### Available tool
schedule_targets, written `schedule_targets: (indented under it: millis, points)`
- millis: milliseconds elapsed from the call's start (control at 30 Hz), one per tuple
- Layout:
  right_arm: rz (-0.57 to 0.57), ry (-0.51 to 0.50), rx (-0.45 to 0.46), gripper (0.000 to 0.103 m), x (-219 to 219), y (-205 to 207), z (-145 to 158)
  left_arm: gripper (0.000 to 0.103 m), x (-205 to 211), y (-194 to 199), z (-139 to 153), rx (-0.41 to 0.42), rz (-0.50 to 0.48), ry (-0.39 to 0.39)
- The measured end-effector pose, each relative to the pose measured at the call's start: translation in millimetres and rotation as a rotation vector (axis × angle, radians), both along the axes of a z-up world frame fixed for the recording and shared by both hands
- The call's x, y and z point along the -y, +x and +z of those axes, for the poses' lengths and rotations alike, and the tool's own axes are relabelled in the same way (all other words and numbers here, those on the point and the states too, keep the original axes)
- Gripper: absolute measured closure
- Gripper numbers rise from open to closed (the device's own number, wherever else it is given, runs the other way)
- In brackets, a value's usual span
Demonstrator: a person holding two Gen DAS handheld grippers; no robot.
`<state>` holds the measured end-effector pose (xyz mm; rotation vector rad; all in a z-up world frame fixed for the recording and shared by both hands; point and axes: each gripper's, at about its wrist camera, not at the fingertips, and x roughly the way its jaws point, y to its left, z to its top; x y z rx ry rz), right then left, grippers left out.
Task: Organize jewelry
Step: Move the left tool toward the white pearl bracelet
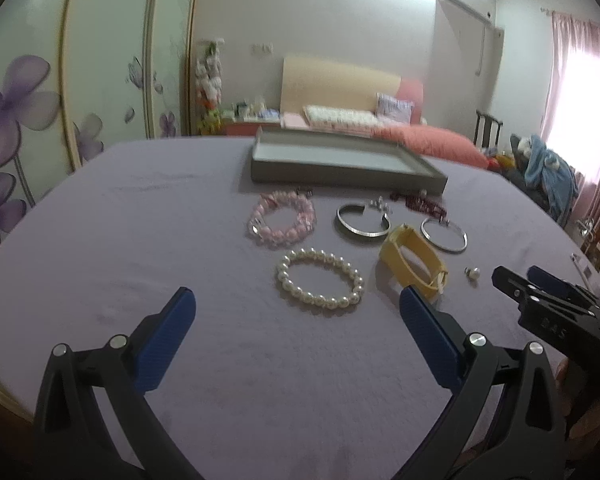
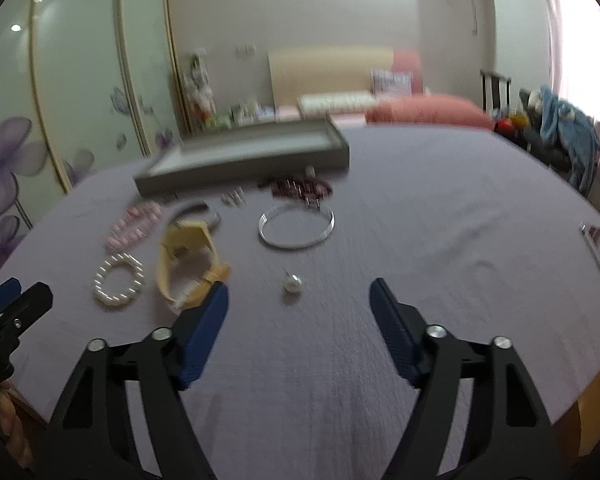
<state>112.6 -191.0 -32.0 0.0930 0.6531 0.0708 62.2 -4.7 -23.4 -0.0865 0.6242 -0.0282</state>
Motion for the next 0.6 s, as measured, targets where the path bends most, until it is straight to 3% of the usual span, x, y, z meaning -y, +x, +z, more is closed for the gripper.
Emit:
schedule_targets:
  millis: [200, 600]
  points:
    - [0.025, 0.025, -0.148, 0.055, -2.9, 19.8, -16.4, 0.004, -2.0, 19.1, -8.3, -0.061, -0.015, -0.012]
    - [0.043, -0.050, -0.152, 0.077, -15.7, 27.6, -12.3, 0.004, -2.3, 35.3, -14.0, -0.095, -0.021, -0.012]
